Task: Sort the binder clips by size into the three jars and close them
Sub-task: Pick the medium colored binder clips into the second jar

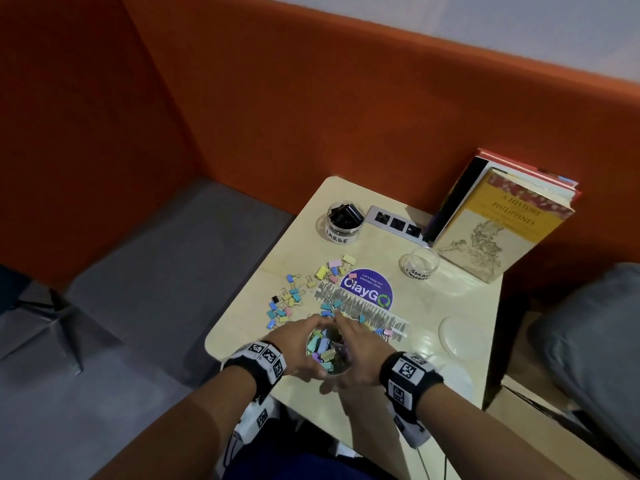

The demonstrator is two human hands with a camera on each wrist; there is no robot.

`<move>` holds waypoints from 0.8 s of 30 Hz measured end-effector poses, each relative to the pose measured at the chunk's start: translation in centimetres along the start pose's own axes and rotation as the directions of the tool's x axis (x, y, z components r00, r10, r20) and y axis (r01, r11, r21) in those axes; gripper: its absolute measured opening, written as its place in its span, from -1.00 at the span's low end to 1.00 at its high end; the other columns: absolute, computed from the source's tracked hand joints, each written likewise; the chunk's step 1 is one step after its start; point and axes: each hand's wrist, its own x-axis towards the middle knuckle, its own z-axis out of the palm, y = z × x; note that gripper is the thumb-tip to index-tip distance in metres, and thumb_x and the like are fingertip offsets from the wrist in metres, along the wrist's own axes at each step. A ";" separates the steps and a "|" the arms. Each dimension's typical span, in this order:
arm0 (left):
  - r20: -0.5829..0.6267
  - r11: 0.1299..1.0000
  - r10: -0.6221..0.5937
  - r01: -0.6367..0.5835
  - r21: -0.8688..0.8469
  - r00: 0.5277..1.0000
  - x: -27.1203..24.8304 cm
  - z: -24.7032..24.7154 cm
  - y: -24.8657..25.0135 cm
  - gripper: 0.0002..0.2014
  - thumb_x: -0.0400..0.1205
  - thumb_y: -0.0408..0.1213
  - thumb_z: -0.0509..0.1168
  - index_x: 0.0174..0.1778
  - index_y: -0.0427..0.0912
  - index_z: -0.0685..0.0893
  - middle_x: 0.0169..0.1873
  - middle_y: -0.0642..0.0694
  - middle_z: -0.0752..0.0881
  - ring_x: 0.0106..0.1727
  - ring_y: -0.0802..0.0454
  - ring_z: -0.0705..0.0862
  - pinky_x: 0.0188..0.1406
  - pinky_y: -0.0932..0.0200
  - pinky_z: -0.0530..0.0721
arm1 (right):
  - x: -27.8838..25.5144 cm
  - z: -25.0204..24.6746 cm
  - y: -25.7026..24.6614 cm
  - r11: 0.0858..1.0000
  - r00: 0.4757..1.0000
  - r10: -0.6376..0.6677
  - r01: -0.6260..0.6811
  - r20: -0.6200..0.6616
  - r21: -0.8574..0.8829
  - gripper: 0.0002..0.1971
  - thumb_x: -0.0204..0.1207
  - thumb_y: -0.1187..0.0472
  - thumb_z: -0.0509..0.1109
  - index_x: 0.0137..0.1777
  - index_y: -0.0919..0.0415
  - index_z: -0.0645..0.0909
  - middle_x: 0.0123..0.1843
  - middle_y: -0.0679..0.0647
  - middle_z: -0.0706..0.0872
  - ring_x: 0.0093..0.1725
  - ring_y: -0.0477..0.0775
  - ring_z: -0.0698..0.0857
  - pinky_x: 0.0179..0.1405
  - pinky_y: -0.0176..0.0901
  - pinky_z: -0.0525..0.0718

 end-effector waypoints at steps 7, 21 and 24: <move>0.052 0.969 0.082 -0.092 0.228 0.995 1.1 -0.8 0.6 -0.06 0.25 0.08 0.65 0.52 0.30 0.30 0.41 0.22 0.60 0.36 0.05 0.62 0.34 0.01 0.62 | -0.4 1.5 -0.3 0.993 0.991 0.042 -0.055 -0.125 -0.101 0.30 0.25 -0.50 0.42 0.71 0.05 -0.35 0.74 0.06 0.00 0.67 0.18 0.14 0.64 0.20 0.21; -0.139 0.728 0.169 -0.029 0.685 0.976 10.1 -7.5 0.7 -0.55 0.71 -0.26 0.20 0.55 0.02 0.43 0.54 0.00 0.39 0.42 -0.16 0.47 0.28 -0.12 0.60 | -2.5 3.5 1.6 0.967 0.924 0.253 -0.236 -0.286 0.095 0.21 0.16 -0.31 0.59 0.71 -0.05 -0.04 0.60 0.02 0.32 0.49 0.15 0.41 0.47 0.11 0.48; -0.113 0.662 0.191 -0.043 0.749 0.975 11.9 -7.6 0.7 -0.39 0.68 -0.37 0.18 0.66 0.05 0.25 0.65 0.05 0.23 0.48 -0.20 0.40 0.29 -0.16 0.56 | -2.6 3.9 1.4 0.957 0.914 0.284 -0.252 -0.291 0.143 0.22 0.15 -0.29 0.61 0.70 -0.10 -0.06 0.61 0.01 0.33 0.48 0.16 0.44 0.46 0.14 0.50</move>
